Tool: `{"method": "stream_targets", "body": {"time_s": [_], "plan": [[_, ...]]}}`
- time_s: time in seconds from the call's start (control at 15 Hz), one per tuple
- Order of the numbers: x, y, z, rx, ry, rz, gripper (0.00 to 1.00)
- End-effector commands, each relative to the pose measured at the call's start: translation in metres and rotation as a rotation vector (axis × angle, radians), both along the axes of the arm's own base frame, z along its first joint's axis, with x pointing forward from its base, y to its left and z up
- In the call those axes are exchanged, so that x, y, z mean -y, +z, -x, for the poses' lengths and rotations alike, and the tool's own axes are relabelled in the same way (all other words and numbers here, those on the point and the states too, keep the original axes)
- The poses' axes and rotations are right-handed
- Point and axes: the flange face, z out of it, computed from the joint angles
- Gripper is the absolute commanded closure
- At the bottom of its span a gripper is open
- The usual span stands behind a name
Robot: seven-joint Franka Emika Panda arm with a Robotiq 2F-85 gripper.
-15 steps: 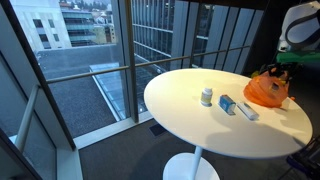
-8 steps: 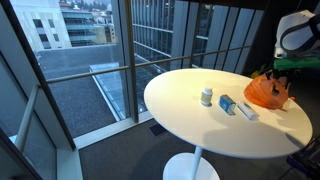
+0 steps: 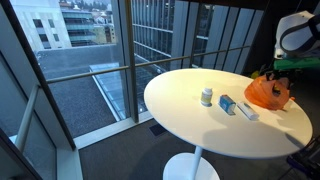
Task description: Pick up the yellow and brown bottle and put it in the plastic bag
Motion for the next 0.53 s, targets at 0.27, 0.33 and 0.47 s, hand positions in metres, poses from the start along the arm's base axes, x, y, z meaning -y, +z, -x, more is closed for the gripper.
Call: {"method": "stream_targets", "body": {"time_s": [0.27,0.33,0.47], "plan": [[0.000,0.027,0.002,0.025,0.005,0.000,0.00],[-0.002,0.032,0.002,0.031,0.008,0.001,0.00],[-0.008,0.044,0.004,0.039,0.019,0.002,0.00]]}}
